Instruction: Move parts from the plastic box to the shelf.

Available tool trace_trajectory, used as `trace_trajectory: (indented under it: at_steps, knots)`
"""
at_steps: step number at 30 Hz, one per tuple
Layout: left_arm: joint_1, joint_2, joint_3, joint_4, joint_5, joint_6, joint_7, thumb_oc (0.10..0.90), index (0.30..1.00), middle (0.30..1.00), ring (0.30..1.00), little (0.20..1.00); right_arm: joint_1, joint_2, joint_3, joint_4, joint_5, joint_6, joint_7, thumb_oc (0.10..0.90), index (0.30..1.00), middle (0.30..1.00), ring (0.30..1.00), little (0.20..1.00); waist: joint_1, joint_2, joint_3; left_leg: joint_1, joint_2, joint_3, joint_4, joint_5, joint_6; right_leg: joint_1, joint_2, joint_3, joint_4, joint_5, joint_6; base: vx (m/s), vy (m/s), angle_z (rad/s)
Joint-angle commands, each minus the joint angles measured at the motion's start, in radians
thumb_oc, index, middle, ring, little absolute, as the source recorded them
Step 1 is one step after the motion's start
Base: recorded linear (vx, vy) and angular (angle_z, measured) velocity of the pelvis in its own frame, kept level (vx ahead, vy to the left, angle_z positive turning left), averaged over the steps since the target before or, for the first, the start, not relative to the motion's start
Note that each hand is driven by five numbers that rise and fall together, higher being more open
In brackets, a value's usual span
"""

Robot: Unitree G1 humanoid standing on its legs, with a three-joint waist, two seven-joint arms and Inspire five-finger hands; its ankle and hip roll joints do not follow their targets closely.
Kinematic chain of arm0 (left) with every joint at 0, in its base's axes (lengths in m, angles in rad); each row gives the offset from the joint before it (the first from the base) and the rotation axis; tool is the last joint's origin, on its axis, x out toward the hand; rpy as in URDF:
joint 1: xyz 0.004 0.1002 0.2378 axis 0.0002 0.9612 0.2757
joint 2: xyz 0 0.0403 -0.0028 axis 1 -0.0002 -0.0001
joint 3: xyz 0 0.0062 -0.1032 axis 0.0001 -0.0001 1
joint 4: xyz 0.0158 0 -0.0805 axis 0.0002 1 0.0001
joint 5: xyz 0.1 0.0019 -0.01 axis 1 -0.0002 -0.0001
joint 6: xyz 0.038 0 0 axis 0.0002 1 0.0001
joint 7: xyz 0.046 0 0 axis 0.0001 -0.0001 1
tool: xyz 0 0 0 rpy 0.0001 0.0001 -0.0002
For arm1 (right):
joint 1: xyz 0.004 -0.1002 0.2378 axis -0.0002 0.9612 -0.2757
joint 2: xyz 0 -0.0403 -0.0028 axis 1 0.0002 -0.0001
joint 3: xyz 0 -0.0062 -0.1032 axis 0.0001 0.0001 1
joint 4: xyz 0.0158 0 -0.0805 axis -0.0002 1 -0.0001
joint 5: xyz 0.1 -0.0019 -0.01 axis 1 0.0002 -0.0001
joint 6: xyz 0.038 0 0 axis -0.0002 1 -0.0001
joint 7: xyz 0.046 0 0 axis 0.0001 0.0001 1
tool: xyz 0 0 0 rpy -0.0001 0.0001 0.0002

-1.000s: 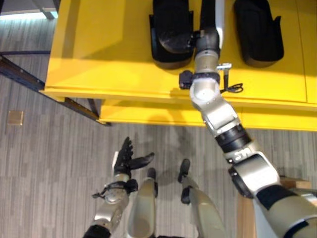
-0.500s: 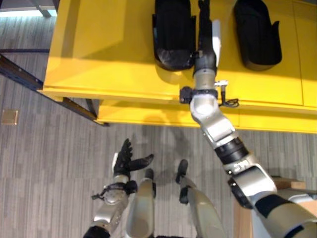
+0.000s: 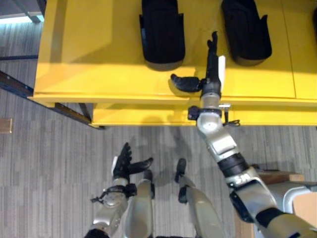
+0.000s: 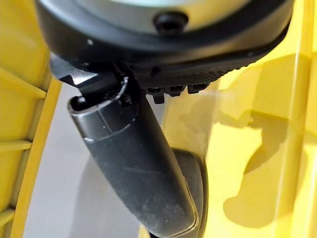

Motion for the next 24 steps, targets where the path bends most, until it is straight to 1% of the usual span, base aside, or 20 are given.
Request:
trace_trajectory:
  at_steps: [1, 8, 16, 24]
  knots:
    - [0.048, 0.008, 0.031, -0.170, 0.029, -0.057, -0.006, 0.900, 1.000, 1.000, 1.000, 1.000, -0.140, -0.006, -0.006, -0.087, 0.070, -0.124, 0.038, 0.900, 1.000, 1.000, 1.000, 1.000, 0.035, 0.038, -0.020, 0.242, -0.017, 0.072, -0.353, 0.220, -0.071, 0.022, 0.002, -0.031, 0.084, -0.041, 0.073, 0.00, 0.000, 0.00]
    - [0.060, 0.020, 0.036, -0.167, 0.012, -0.056, -0.024, 0.900, 1.000, 1.000, 1.000, 1.000, -0.177, 0.004, 0.004, 0.025, 0.173, -0.139, 0.072, 0.900, 1.000, 1.000, 1.000, 1.000, 0.052, 0.036, -0.020, 0.248, -0.017, 0.072, -0.359, 0.222, -0.074, 0.026, 0.002, -0.032, 0.082, -0.039, 0.070, 0.00, 0.000, 0.00]
    - [0.059, 0.035, 0.039, -0.163, -0.003, -0.063, -0.033, 0.900, 1.000, 1.000, 1.000, 1.000, -0.222, -0.011, 0.007, 0.125, 0.224, -0.137, 0.089, 0.900, 1.000, 1.000, 1.000, 1.000, 0.071, 0.041, -0.020, 0.256, -0.015, 0.076, -0.358, 0.223, -0.076, 0.027, 0.003, -0.032, 0.091, -0.040, 0.068, 0.00, 0.000, 0.00]
    - [0.052, 0.038, 0.034, -0.153, -0.004, -0.060, -0.033, 0.900, 1.000, 1.000, 1.000, 1.000, -0.222, -0.009, 0.013, 0.134, 0.242, -0.143, 0.093, 0.900, 1.000, 1.000, 1.000, 1.000, 0.072, 0.044, -0.020, 0.266, -0.017, 0.078, -0.365, 0.224, -0.074, 0.025, 0.003, -0.034, 0.095, -0.039, 0.068, 0.00, 0.000, -0.01]
